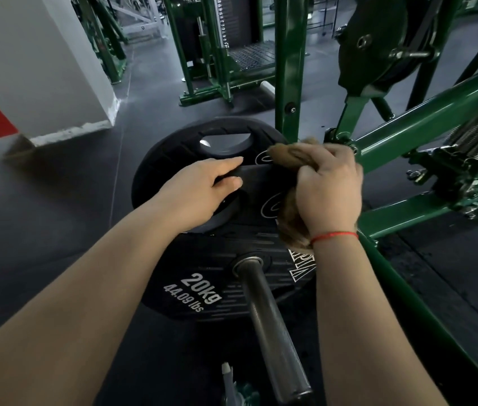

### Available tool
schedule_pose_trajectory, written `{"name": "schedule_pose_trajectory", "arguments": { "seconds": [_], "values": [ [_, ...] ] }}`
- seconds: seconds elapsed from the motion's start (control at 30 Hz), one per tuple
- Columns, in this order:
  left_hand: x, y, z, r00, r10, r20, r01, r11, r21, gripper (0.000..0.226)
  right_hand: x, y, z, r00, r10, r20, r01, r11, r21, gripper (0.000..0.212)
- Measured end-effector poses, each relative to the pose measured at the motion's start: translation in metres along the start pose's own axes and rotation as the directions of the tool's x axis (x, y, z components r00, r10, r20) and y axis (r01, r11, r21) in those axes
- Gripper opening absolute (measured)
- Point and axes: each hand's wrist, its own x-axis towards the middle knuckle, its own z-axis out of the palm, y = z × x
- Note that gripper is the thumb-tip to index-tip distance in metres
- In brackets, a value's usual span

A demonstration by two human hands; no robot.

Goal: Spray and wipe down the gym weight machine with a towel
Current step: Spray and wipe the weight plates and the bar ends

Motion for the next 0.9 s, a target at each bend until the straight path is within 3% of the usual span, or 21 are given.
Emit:
{"name": "schedule_pose_trajectory", "arguments": {
  "seconds": [0.07,0.13,0.33,0.5,0.63,0.73,0.83,0.9],
  "values": [
    [0.005,0.007,0.004,0.999,-0.04,-0.024,0.041,0.998,0.044,0.062,0.002,-0.013,0.003,0.991,-0.113,0.065,0.116,0.992,-0.045,0.049],
    [0.009,0.014,0.007,0.998,-0.051,-0.043,0.052,0.998,0.041,0.065,0.005,-0.013,0.004,0.989,-0.126,0.077,0.131,0.99,-0.055,0.048],
    [-0.004,0.002,-0.012,0.999,-0.047,0.014,0.046,0.996,0.077,0.047,0.004,0.024,0.006,0.976,0.189,-0.106,-0.167,0.969,0.183,0.046],
    [-0.026,-0.026,-0.01,0.999,-0.042,0.017,0.041,0.999,0.029,0.039,-0.03,0.041,0.031,0.838,0.46,-0.294,-0.331,0.857,0.395,0.046],
    [-0.019,-0.02,-0.003,0.998,-0.057,-0.002,0.057,0.996,0.061,0.039,-0.062,0.043,0.054,0.638,0.76,-0.122,-0.552,0.562,0.616,0.054],
    [-0.011,-0.014,-0.003,0.998,-0.053,0.028,0.05,0.996,0.07,0.039,-0.073,0.034,0.062,0.493,0.869,0.035,-0.688,0.365,0.628,0.052],
    [-0.003,-0.003,-0.001,0.997,-0.043,0.065,0.035,0.993,0.115,0.039,-0.068,0.024,0.062,0.477,0.876,0.069,-0.719,0.345,0.603,0.053],
    [0.003,0.005,0.0,0.995,-0.053,0.085,0.039,0.987,0.153,0.034,-0.073,0.007,0.061,0.548,0.832,0.087,-0.677,0.38,0.63,0.05]
  ]
}}
